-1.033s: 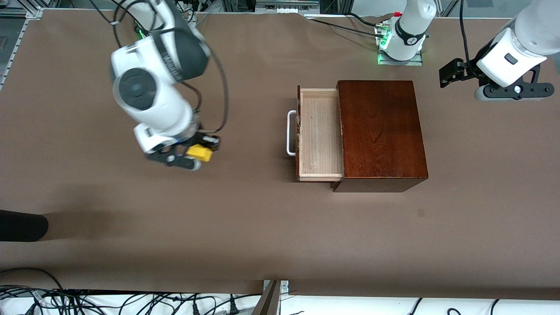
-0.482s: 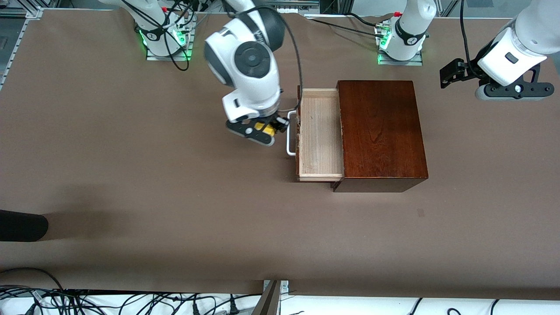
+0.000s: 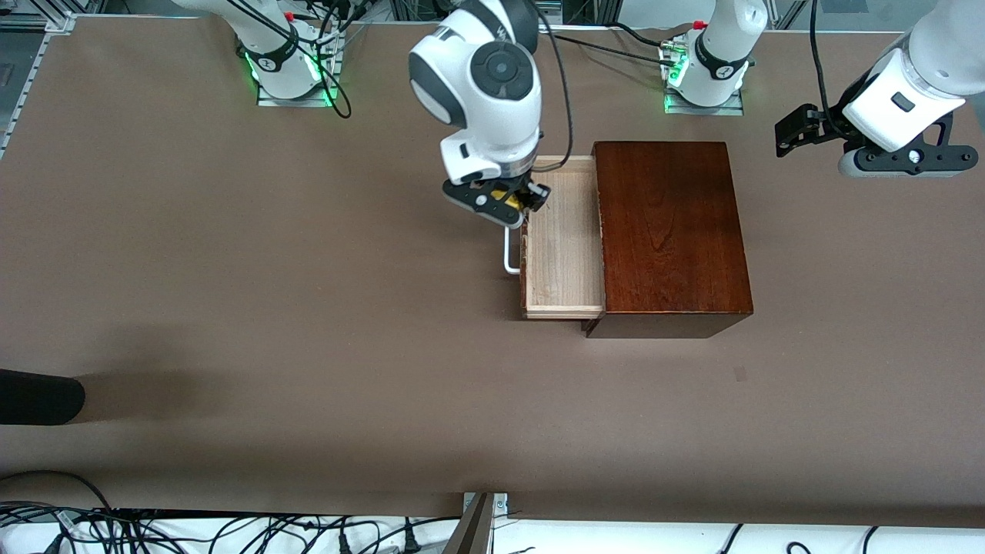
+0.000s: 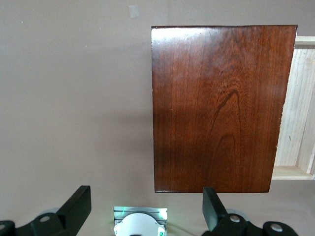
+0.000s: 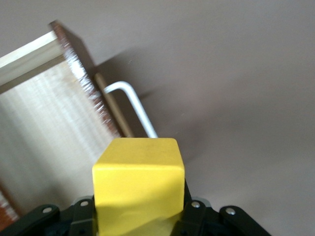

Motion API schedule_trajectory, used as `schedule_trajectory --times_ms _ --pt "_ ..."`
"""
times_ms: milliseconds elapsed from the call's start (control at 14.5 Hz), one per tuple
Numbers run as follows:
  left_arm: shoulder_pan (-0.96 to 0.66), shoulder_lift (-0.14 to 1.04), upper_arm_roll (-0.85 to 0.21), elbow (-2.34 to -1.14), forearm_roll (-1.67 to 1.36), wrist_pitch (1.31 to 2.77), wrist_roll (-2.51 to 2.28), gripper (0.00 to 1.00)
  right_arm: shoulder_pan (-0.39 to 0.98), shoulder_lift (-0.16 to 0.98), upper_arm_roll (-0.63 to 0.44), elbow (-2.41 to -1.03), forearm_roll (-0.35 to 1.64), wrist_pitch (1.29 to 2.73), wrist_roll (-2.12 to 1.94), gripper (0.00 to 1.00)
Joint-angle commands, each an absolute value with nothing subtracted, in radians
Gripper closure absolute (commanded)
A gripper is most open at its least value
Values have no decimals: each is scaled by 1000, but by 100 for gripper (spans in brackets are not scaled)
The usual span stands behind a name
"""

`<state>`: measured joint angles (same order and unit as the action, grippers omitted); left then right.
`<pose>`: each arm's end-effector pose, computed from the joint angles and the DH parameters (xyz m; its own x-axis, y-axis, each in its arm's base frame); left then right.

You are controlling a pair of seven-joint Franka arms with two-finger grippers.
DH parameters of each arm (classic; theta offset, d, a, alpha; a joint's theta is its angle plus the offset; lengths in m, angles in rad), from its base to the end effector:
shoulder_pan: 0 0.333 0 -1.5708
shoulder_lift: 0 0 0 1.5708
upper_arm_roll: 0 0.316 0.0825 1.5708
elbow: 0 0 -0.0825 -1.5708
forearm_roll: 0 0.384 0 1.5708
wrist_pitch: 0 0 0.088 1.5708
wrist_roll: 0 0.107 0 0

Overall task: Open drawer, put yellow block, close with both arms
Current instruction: 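Carry the yellow cube with the right gripper over the open drawer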

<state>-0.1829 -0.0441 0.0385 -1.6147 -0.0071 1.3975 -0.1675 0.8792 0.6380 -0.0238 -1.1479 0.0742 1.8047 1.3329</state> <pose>0.5153 -0.0753 0.6143 0.9849 0.0237 -0.1713 0.0206 -0.9996 -0.0201 0.4752 0.5637 0.4312 0.8819 -0.4685 -0.0523 -0.4704 -0.8819 -0.0318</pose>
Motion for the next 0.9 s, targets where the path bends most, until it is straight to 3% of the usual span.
schedule_trajectory --times_ms 0,413,827 --pt "-155 -32 41 -1571 -18 1401 -147 0 908 716 -29 -1033 90 1834 1455 100" --pt "-169 0 28 -1551 -20 1407 -161 0 904 752 -38 -1028 92 2032 2155 100" --pt "-170 9 25 -1539 -26 1408 -161 0 899 776 -55 -1028 91 2066 2469 100"
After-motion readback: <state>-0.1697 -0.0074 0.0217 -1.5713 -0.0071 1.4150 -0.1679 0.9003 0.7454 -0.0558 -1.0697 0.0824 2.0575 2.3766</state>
